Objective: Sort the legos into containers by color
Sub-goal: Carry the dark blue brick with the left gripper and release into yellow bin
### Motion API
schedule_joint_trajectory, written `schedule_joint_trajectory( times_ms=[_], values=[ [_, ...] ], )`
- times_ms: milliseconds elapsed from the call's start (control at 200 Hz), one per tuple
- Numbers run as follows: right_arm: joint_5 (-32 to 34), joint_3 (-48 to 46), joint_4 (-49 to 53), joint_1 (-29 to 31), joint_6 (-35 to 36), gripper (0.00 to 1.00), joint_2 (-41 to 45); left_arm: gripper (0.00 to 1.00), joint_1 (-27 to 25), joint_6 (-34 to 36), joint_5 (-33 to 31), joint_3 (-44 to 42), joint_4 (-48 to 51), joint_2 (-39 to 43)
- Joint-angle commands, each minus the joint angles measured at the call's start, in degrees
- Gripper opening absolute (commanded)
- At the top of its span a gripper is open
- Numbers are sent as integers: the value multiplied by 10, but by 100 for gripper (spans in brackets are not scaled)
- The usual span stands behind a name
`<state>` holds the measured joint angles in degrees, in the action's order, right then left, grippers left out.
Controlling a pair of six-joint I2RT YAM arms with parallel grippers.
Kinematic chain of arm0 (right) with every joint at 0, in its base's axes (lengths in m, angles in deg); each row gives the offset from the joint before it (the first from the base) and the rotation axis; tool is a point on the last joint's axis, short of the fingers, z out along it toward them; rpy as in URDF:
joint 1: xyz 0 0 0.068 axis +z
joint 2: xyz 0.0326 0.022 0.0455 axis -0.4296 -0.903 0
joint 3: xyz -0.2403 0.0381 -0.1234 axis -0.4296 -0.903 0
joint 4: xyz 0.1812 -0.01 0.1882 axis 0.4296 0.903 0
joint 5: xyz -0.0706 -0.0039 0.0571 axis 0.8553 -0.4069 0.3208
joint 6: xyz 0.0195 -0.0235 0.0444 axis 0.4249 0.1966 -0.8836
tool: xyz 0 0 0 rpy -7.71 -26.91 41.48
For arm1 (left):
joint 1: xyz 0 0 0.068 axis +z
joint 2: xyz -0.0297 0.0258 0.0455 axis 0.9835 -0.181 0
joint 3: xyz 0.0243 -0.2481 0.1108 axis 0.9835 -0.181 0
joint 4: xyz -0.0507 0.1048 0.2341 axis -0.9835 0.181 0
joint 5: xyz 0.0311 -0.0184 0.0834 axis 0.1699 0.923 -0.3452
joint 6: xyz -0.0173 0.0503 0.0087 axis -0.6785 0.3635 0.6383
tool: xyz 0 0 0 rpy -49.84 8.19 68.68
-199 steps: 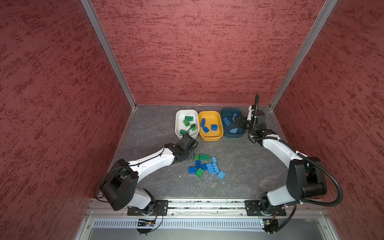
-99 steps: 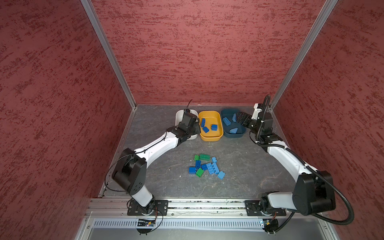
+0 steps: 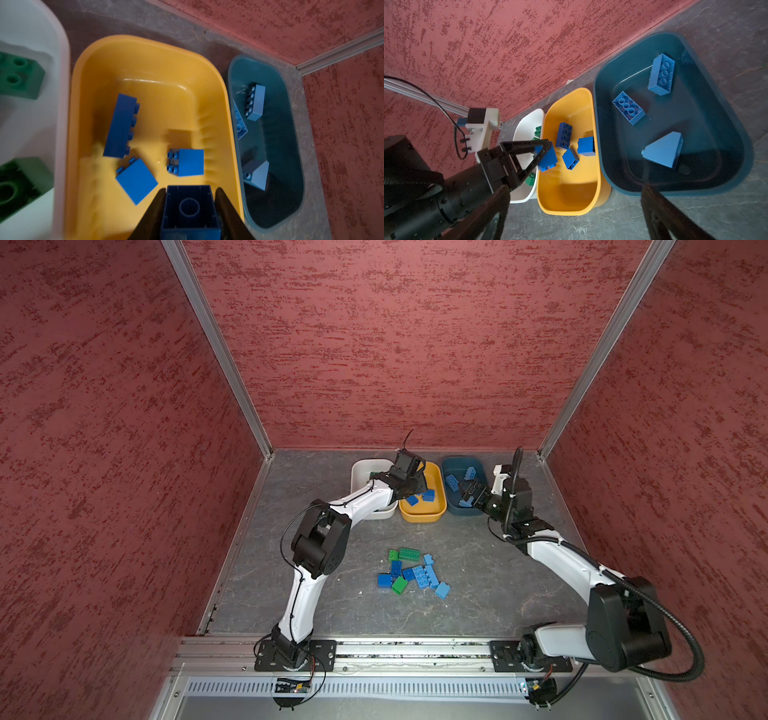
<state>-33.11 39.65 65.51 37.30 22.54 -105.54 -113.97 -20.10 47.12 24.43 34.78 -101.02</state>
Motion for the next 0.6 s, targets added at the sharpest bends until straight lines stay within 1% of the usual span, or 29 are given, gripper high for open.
schedule_joint_trajectory(
  times_ms=[0, 40, 85, 145, 205, 291, 376, 496, 596],
  values=[
    [5, 5, -2, 3, -6, 99, 14, 48, 3, 14, -6, 80, 53, -41],
    [6, 6, 0, 3, -5, 99, 15, 57, 3, 17, -4, 102, 68, -51],
    [8, 6, 3, 3, -3, 99, 16, 70, 1, 27, 3, 105, 65, -48],
    [12, 4, 9, 4, 0, 99, 18, 82, -4, 44, 1, 78, 42, -24],
    [16, 3, 11, 4, 2, 99, 19, 89, -11, 63, 1, 33, 9, 13],
    [19, 2, 13, 5, 3, 99, 17, 94, -19, 86, -6, -32, -17, 69],
    [18, 2, 9, 5, 2, 99, 14, 95, -24, 97, -13, -94, -18, 121],
    [16, 4, -3, 8, -3, 99, 6, 96, -32, 96, -39, -179, 19, 191],
    [16, 5, -14, 11, -7, 99, -3, 96, -47, 89, -78, -257, 58, 253]
  ],
)
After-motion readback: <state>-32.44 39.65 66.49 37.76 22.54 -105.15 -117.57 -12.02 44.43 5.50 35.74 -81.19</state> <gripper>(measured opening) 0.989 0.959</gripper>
